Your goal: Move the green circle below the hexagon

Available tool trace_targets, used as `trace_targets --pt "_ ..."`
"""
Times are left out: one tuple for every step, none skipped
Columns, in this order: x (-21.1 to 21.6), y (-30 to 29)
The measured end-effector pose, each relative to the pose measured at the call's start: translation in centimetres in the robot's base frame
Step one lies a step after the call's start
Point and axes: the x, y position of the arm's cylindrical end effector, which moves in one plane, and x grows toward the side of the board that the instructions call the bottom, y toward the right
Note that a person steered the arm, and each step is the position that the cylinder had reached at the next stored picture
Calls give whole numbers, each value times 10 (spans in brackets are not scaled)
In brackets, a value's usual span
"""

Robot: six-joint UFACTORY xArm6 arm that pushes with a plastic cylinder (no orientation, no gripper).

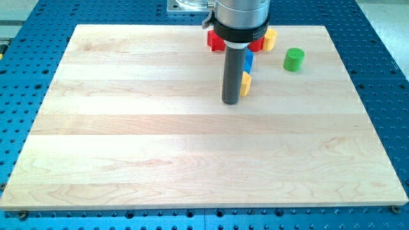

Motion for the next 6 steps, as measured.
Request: trace_targets --pt "13 55" --pt "-13 160" --pt "-85 220" --pt "-118 208" --pt "-116 177" --pt "-133 170"
